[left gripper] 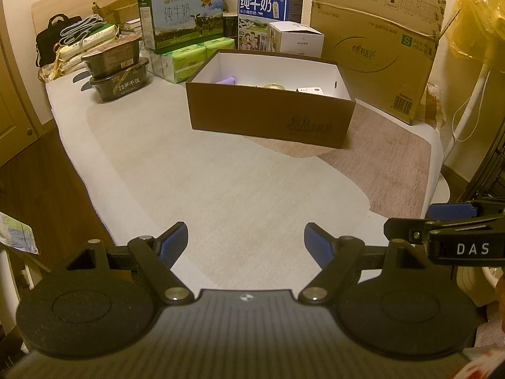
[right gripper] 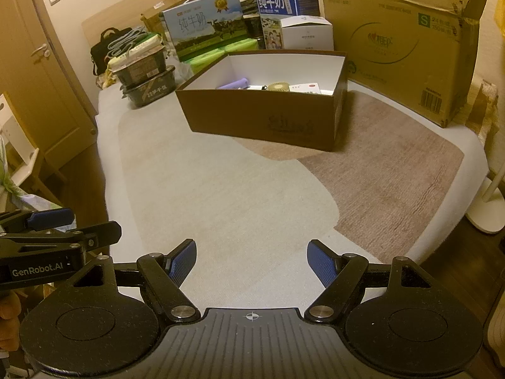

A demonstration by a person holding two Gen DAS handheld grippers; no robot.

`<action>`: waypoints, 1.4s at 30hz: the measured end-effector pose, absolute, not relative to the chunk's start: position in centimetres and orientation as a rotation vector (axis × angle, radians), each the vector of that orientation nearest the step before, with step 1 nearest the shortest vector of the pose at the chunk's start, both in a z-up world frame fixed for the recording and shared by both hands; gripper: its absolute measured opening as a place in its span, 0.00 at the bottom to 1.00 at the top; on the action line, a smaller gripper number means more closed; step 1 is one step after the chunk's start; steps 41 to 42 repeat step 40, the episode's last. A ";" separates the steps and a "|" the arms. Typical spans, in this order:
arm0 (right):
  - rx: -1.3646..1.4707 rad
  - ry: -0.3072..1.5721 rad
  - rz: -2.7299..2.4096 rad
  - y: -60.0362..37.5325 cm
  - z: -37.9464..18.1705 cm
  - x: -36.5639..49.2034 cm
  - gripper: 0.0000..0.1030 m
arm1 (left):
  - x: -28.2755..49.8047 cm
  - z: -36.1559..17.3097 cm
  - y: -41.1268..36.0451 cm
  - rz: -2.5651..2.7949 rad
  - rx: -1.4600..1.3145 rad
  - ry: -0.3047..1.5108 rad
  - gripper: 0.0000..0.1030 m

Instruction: Organize rigid objects

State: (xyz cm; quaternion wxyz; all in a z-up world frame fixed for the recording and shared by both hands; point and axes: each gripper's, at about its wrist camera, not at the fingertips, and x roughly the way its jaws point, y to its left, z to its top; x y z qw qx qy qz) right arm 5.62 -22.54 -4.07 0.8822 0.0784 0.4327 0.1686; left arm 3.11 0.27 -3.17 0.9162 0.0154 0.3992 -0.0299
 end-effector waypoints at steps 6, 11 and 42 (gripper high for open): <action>0.164 0.901 0.351 -22.5 -4.1 5.6 0.75 | 3.2 -3.1 0.1 -0.064 0.033 0.821 0.77; 0.164 0.900 0.352 -22.6 -4.1 5.6 0.75 | 3.2 -3.1 0.0 -0.063 0.032 0.820 0.77; 0.165 0.896 0.351 -22.4 -3.8 5.8 0.75 | 3.2 -2.7 -0.2 -0.078 0.036 0.808 0.74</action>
